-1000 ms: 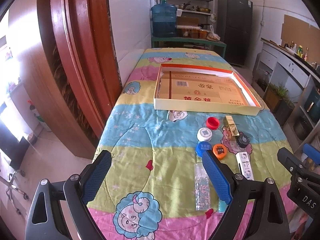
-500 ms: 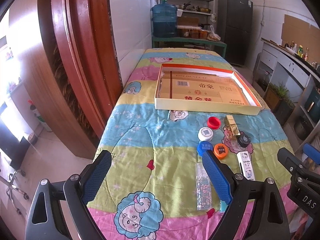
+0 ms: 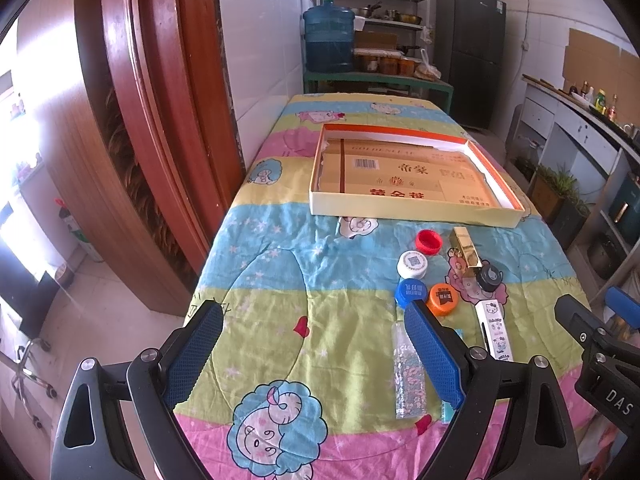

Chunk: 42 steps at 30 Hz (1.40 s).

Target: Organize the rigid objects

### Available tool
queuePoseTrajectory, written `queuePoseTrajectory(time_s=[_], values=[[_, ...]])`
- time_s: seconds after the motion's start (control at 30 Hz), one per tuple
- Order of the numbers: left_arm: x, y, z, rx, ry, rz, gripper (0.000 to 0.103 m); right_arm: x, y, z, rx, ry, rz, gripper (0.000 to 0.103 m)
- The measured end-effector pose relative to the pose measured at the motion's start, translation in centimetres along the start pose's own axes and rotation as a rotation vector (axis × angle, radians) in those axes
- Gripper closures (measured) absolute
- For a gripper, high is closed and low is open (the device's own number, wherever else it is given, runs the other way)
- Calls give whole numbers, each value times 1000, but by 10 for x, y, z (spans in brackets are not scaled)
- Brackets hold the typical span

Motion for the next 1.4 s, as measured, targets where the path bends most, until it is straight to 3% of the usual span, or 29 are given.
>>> queuePoseTrajectory(time_s=[1.07, 1.4], values=[[3, 10, -12, 27, 15, -18, 10, -5, 2, -3, 6, 5, -4, 14], [-16, 33, -31, 93, 88, -43, 10, -19, 29, -28, 98, 3, -25, 14]])
Point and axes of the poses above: each gripper's, at about its wrist camera, not at the fingertips, and z roughly against the way its jaws point, x to its left, y to its underside, the point moved 7 cm from there along -z, roughly the way its jaws point, and after that the axes turned 13 degrees about -z, right-handed, at the moved point
